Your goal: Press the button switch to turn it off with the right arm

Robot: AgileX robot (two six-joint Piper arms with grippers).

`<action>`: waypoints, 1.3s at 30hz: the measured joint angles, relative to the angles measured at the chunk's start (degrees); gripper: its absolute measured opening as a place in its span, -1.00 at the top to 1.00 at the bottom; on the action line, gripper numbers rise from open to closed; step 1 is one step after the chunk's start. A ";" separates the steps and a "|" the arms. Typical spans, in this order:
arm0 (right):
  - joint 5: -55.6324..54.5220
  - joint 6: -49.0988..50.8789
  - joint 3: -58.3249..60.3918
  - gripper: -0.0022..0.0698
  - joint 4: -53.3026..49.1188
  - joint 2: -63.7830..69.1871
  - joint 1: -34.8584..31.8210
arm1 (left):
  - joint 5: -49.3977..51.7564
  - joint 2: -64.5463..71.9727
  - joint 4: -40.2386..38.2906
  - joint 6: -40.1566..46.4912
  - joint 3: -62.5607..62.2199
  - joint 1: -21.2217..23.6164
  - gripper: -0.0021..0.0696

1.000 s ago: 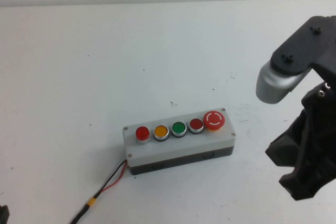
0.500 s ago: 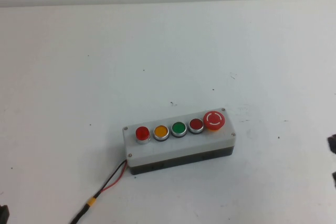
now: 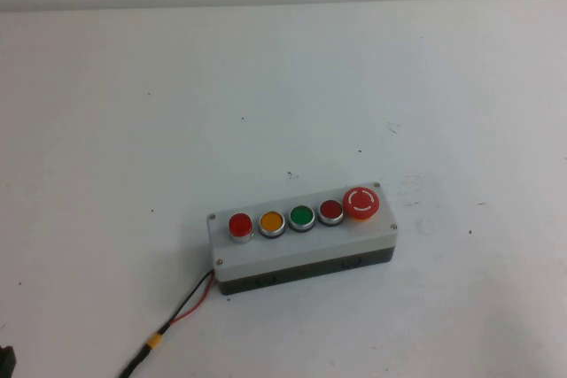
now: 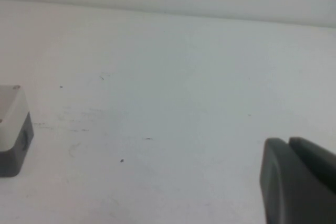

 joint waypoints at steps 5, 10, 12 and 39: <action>2.97 0.00 2.80 0.99 0.33 -8.44 -0.29 | 0.00 0.00 0.00 0.00 0.00 0.00 0.95; 13.53 0.00 2.94 0.99 0.45 -11.93 -0.29 | 0.00 -0.09 0.00 0.00 0.00 0.00 0.95; 14.67 0.00 2.99 0.99 0.45 -11.97 -0.29 | 0.00 -0.09 0.00 0.00 0.00 0.00 0.95; 15.16 0.00 2.99 0.99 0.67 -12.06 -0.29 | 0.00 -0.09 0.00 0.00 0.00 0.00 0.95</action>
